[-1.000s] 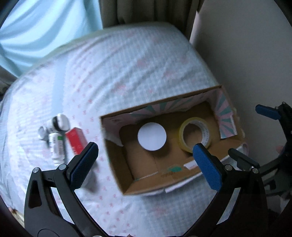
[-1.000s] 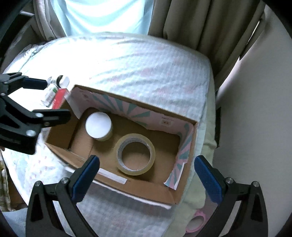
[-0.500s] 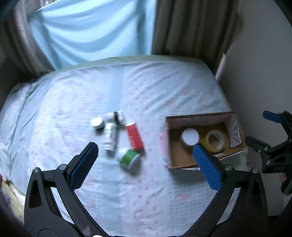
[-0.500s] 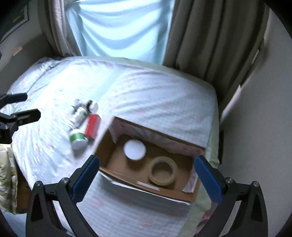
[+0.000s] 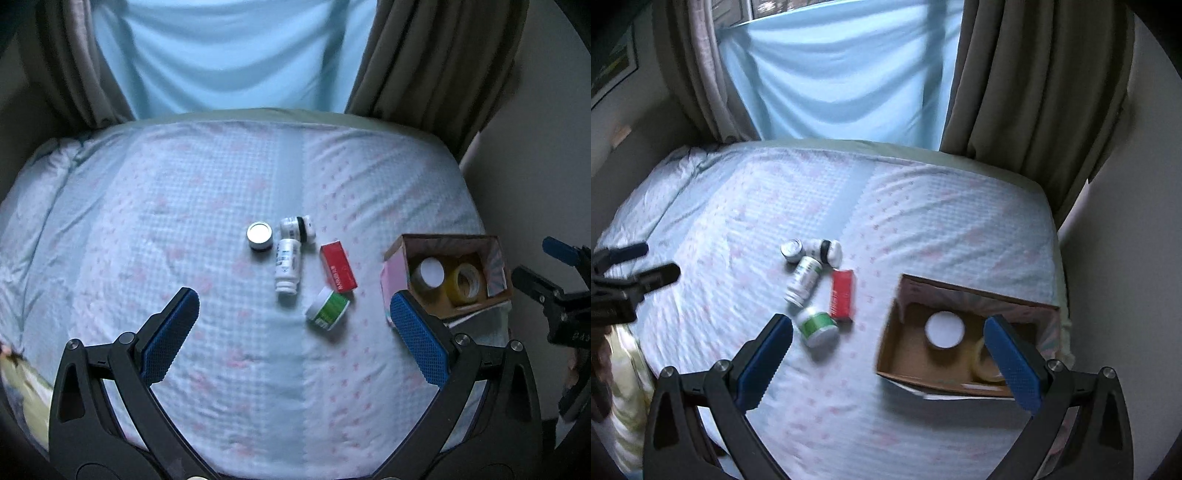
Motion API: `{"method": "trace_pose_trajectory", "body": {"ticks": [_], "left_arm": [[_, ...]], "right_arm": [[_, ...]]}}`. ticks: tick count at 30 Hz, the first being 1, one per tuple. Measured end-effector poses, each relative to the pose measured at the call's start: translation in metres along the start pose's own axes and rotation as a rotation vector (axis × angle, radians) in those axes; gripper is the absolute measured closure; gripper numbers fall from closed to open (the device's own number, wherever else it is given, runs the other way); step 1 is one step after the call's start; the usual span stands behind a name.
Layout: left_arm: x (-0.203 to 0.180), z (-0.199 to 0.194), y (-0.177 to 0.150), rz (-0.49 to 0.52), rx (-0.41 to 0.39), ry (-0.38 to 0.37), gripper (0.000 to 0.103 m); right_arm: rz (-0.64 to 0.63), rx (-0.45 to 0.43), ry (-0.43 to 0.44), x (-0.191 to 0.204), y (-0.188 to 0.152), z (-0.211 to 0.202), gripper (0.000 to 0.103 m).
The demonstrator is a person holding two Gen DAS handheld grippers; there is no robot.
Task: Organize rigid objects
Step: 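Move both tools back toward the remaining items on the bed, then grasp the white vitamin bottle with the left tool while the right tool grasps the red MARUBI box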
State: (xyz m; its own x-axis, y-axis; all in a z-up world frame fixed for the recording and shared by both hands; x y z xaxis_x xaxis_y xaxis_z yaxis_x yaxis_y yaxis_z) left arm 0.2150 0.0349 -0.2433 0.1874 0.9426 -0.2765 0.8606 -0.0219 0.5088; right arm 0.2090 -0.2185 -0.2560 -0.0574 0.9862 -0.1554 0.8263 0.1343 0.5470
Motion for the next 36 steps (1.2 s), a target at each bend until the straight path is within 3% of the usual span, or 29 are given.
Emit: {"method": "trace_pose_trajectory", "body": {"ticks": [7,14,24,33,36], "left_arm": [[0.048,0.007,0.005,0.103,0.044,-0.026,0.000],[0.090,0.049,0.018,0.099,0.138,-0.099,0.000],[0.109,0.159,0.029,0.004,0.291,-0.170,0.000],[0.112,0.270,0.020,-0.114,0.404,-0.172,0.001],[0.112,0.302,0.010,-0.131,0.436,-0.158,0.003]], "right_arm": [[0.100,0.043,-0.040,0.054,0.015,0.011,0.000],[0.137,0.131,-0.059,0.100,0.016,0.051,0.000],[0.053,0.255,-0.080,0.128,-0.004,0.137,0.000],[-0.079,0.365,-0.066,0.138,-0.019,0.230,0.000],[-0.098,0.404,-0.055,0.143,-0.023,0.260,0.006]]}}
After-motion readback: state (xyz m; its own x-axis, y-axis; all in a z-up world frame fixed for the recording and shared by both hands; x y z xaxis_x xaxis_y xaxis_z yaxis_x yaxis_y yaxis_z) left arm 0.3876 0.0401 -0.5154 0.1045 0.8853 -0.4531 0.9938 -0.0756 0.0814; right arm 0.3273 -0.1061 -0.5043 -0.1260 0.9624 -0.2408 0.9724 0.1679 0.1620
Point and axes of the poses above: each gripper's, at about its wrist camera, not at the fingertips, and z roughly the way its jaws point, x to its left, y to its top, the point moved 8 cm from there along z, roughly the way its jaws point, and after that the axes turned 14 degrees about -y, right-handed, at the moved point
